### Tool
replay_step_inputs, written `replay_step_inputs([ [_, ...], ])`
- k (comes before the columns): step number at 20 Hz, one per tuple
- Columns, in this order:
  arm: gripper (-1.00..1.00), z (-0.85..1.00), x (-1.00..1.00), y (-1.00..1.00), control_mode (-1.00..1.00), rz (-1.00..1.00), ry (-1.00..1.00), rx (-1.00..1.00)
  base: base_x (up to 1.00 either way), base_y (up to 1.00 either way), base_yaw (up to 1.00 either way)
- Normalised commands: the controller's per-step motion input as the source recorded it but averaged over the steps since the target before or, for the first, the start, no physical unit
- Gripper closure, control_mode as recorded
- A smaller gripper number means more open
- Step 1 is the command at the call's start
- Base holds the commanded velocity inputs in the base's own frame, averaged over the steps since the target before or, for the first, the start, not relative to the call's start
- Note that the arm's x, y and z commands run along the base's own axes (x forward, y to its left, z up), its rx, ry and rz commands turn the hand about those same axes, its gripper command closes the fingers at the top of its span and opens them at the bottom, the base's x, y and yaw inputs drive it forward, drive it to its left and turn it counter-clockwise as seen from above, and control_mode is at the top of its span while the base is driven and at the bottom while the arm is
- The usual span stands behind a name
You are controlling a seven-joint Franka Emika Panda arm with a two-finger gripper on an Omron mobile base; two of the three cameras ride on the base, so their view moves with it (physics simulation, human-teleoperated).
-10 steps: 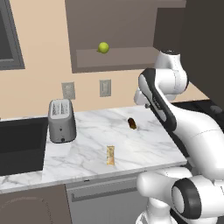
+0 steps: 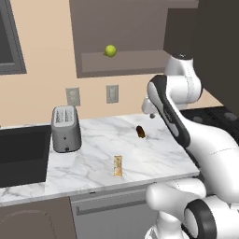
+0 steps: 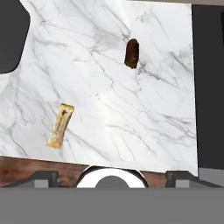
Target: Pick the bar and yogurt from the counter and place them in the cabinets closest to them.
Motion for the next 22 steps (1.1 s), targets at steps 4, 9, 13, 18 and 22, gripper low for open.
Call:
replay_step_inputs([
  [4,-1.00,0.00,-0.35,0.22,-1.00,0.01,-0.02,0.00,0.00,0.00,0.00],
  [9,-1.00,0.00,-0.28,0.25,-1.00,0.01,-0.01,0.00,0.00,0.00,0.00],
  [13,-1.00,0.00,-0.05,0.31,-1.00,0.00,0.00,0.00,0.00,0.00,0.00],
  [18,-1.00,-0.03,0.00,0.34,-1.00,0.00,0.00,0.00,0.00,0.00,0.00],
  [22,-1.00,-0.07,0.00,0.33,-1.00,0.00,-0.01,0.00,0.00,0.00,0.00],
])
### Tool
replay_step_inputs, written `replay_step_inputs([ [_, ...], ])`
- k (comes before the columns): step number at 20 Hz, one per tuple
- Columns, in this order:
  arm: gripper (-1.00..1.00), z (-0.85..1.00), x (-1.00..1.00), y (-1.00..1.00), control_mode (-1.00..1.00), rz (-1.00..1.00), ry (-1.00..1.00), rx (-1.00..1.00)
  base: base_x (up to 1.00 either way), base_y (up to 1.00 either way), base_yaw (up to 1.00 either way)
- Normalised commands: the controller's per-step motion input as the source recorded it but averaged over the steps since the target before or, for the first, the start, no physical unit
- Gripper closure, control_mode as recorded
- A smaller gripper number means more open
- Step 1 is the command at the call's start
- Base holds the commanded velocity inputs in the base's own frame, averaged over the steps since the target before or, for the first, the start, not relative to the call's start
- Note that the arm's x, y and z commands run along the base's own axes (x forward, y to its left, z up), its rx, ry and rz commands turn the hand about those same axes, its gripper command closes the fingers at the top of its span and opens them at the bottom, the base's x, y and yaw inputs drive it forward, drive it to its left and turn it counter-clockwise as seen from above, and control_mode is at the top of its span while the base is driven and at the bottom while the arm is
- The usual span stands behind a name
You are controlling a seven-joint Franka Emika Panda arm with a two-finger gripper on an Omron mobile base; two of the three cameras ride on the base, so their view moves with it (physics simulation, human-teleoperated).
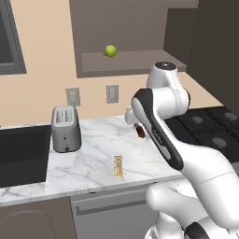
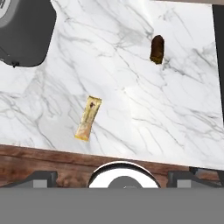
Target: Pick the bar and yogurt from the counter and place them in the cabinets closest to them.
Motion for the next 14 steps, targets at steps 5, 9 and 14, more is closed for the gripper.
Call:
replay_step_inputs([
  [5,-1.00,-0.08,0.00,0.27,-1.00,0.00,-0.04,0.00,0.00,0.00,0.00],
  [9,-1.00,-0.08,0.00,0.20,-1.00,0.00,-0.06,0.00,0.00,0.00,0.00],
  [14,-1.00,-0.10,0.00,0.16,-1.00,0.00,-0.04,0.00,0.00,0.00,0.00],
])
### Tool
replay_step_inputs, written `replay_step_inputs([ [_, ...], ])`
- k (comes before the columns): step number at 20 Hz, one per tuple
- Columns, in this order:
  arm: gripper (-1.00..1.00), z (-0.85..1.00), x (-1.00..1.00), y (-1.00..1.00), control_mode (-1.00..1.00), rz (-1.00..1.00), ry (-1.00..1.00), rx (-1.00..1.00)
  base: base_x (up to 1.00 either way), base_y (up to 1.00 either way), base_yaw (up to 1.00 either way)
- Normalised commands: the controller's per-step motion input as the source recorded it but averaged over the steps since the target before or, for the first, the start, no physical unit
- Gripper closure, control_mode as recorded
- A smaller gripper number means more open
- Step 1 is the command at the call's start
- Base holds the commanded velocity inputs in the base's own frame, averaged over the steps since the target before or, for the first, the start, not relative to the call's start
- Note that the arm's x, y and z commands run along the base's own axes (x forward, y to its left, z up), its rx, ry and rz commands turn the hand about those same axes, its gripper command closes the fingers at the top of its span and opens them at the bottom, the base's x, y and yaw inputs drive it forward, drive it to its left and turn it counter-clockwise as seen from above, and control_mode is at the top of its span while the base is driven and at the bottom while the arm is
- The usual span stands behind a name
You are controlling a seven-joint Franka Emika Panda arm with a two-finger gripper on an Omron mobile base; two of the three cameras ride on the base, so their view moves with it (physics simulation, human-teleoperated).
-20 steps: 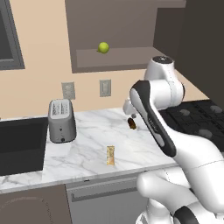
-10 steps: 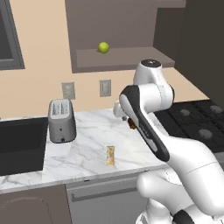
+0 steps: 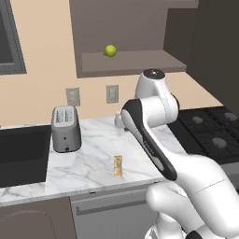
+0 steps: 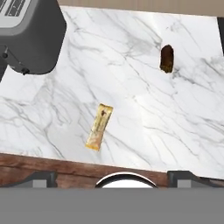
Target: Pick the bar and yogurt from the counter and place them in the cabinets closest to them.
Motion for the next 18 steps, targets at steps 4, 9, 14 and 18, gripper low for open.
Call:
replay_step_inputs([
  [4,-1.00,-0.12,0.00,0.11,-1.00,0.00,-0.05,0.01,0.00,0.00,0.00],
  [9,-1.00,-0.09,0.01,0.10,-1.00,0.00,-0.02,0.03,0.00,0.00,0.00],
  [14,-1.00,-0.08,0.01,0.04,-1.00,0.00,0.00,0.06,0.00,0.00,0.00],
  [18,-1.00,-0.23,0.01,0.02,-1.00,0.00,0.00,0.01,0.00,0.00,0.00],
])
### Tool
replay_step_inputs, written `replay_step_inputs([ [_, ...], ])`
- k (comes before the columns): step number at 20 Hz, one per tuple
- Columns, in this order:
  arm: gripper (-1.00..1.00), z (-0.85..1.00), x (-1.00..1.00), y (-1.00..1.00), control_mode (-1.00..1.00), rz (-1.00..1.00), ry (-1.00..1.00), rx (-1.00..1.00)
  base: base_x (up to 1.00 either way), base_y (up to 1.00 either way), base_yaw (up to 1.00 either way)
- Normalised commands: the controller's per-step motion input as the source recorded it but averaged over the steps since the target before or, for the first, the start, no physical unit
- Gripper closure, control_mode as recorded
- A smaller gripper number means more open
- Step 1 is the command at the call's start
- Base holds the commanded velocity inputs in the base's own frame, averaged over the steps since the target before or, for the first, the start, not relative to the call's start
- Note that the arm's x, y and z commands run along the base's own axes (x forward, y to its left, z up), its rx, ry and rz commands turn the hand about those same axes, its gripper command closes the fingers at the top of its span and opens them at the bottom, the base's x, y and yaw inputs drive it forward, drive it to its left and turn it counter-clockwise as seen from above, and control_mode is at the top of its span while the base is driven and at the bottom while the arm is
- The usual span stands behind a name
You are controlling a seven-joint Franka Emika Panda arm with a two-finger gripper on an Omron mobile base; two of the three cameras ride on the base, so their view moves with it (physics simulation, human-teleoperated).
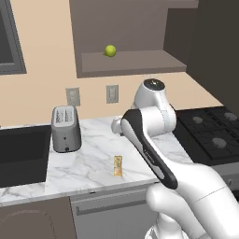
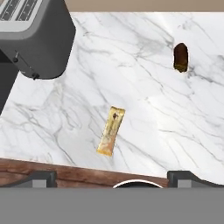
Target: Pick the bar and yogurt from the counter and place them in the cabinets closest to them.
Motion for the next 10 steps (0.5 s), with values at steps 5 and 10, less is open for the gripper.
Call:
replay_step_inputs([
  [5,-1.00,-0.32,0.00,0.03,-1.00,0.00,0.00,0.00,0.00,0.00,0.00],
  [10,-1.00,-0.33,0.03,0.06,-1.00,0.00,0.02,0.00,0.00,0.00,0.00],
])
